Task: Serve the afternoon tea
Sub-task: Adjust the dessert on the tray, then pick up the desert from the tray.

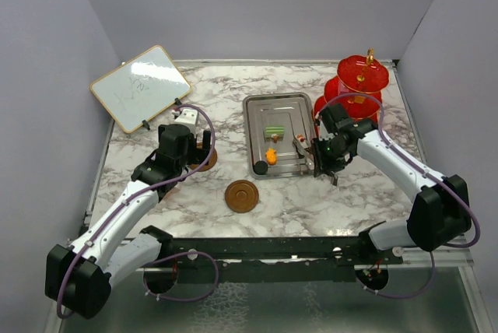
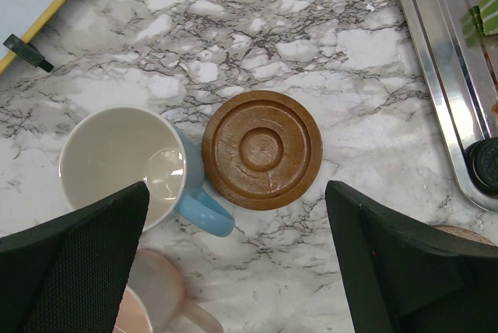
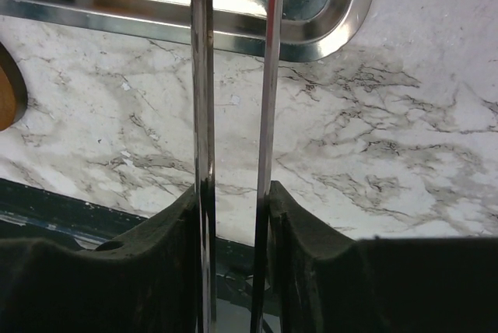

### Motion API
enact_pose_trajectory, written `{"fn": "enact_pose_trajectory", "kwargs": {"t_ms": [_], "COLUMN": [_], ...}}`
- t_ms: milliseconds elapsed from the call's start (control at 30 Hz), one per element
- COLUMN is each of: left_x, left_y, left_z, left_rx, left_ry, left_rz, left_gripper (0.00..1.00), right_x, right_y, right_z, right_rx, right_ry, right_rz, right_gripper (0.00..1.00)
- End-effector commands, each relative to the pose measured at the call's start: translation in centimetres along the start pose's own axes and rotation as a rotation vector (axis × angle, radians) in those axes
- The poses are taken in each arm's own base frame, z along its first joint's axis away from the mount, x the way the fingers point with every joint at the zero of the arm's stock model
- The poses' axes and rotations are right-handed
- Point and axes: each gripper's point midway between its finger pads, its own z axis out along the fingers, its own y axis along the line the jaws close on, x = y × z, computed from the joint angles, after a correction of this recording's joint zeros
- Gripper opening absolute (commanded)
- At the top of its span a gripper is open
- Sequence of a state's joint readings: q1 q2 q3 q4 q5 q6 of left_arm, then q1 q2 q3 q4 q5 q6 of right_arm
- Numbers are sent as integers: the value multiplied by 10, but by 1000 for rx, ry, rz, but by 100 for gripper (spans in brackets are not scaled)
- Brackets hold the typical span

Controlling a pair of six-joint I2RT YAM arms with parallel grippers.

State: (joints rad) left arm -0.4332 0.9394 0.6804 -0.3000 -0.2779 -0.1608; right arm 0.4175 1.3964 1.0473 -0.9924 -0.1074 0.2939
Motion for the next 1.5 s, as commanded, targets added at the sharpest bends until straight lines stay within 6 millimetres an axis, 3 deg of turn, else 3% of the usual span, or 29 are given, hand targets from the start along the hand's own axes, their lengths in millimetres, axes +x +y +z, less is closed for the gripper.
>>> {"fn": "enact_pose_trajectory", "kwargs": {"t_ms": [0, 300, 667, 1067, 1300, 1467], "left_x": [-11, -11, -11, -10, -9, -9], "left_y": [-1, -1, -2, -2, -2, -2], "left_z": [-1, -1, -1, 0, 0, 1], "left_rx": [12, 11, 13, 12, 12, 11], "left_ry": [-31, -32, -32, -25, -22, -23], "left_rz": [-3, -2, -3, 1, 1, 1], "left_gripper": [99, 99, 99, 99, 99, 99], "right_x": [-18, -25, -19, -32, -27, -29], "right_y": [8, 8, 3, -1, -1, 1], "right_z": [-5, -9, -11, -11, -11, -27], "right_rx": [-26, -22, 5, 40, 37, 40], "right_ry": [-37, -50, -10, -6, 16, -28], "right_rz": [-9, -20, -39, -74, -67, -41], "right_gripper": [36, 39, 41, 41, 31, 21]}}
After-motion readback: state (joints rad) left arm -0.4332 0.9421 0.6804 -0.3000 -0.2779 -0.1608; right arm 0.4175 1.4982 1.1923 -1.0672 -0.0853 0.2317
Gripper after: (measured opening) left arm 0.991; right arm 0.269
